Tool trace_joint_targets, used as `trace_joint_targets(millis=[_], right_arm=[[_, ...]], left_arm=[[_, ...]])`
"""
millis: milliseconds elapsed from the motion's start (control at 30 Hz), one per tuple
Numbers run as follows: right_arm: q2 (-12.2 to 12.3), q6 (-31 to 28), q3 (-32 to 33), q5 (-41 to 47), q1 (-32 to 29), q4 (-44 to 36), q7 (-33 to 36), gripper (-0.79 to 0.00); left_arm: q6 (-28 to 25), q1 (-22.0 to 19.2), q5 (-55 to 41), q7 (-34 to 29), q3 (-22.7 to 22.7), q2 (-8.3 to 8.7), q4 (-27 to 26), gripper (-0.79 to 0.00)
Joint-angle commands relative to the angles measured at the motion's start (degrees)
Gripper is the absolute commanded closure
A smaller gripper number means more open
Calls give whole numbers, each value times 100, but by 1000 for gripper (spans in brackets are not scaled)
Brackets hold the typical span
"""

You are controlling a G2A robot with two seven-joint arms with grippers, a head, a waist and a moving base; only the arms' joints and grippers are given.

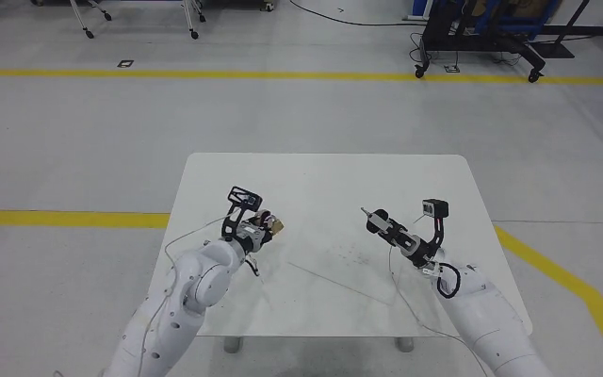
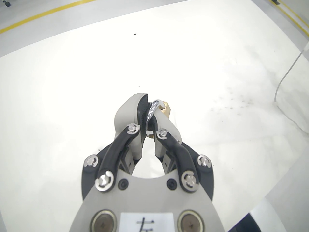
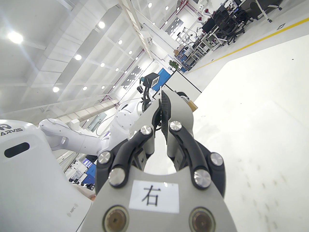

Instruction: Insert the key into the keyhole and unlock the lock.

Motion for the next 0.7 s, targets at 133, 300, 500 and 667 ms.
trace_joint_targets(millis=[133, 300, 500, 667], right_arm=[[-29, 231, -124, -150, -17, -250, -91, 0], [-143, 648, -477, -406, 158, -401, -418, 0], [-234, 727, -514, -580, 250, -414, -1125, 0], [-252, 817, -362, -802, 95, -591, -1670, 0]], left_arm=[[-922, -690, -3660, -1397, -191, -100, 1160, 0], [-855, -1444, -4923, -1990, 170, -261, 2028, 0], [-473, -2608, -6938, -3136, 578, -554, 3562, 0], [-434, -3363, -7756, -3907, 1020, -835, 4790, 0]])
